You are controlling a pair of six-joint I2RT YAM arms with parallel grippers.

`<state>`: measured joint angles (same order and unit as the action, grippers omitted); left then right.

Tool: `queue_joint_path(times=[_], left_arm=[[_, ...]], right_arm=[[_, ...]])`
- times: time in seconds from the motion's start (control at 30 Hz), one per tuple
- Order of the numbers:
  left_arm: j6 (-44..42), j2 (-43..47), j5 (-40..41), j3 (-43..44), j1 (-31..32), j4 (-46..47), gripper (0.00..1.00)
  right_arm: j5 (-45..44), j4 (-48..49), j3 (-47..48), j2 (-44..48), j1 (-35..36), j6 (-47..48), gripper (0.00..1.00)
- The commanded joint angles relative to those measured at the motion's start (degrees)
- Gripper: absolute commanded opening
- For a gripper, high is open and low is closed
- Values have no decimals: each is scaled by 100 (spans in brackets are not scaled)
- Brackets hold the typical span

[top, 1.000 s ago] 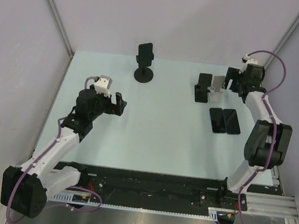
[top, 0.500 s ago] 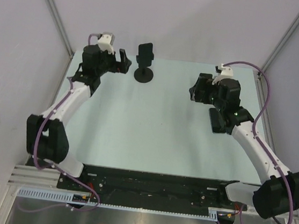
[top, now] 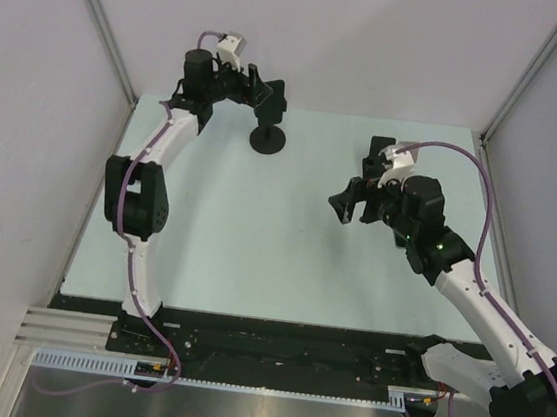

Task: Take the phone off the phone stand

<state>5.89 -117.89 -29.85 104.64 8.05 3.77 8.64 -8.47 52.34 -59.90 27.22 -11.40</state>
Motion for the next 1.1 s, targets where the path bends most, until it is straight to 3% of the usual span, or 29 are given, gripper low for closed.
queue_joint_path(times=[0.0,0.23,0.37,0.53,0.87,1.07], left_arm=[[-18,-488,-680,785,-41,133,79],[123,-754,-908,1041,-41,133,42],[88,-464,-962,647,-23,133,19],[-289,300,-760,-170,82,133,2],[-809,2400,724,-2401,820,124,0],[-221,3613,1647,-3553,1356,124,0]], right_arm=[[287,-5,-13,145,90,243,100],[463,-137,-74,110,160,384,100],[550,-111,-101,84,187,375,100],[770,-32,-118,31,240,498,100],[822,222,-118,22,266,612,100],[1350,548,-118,-206,257,622,100]])
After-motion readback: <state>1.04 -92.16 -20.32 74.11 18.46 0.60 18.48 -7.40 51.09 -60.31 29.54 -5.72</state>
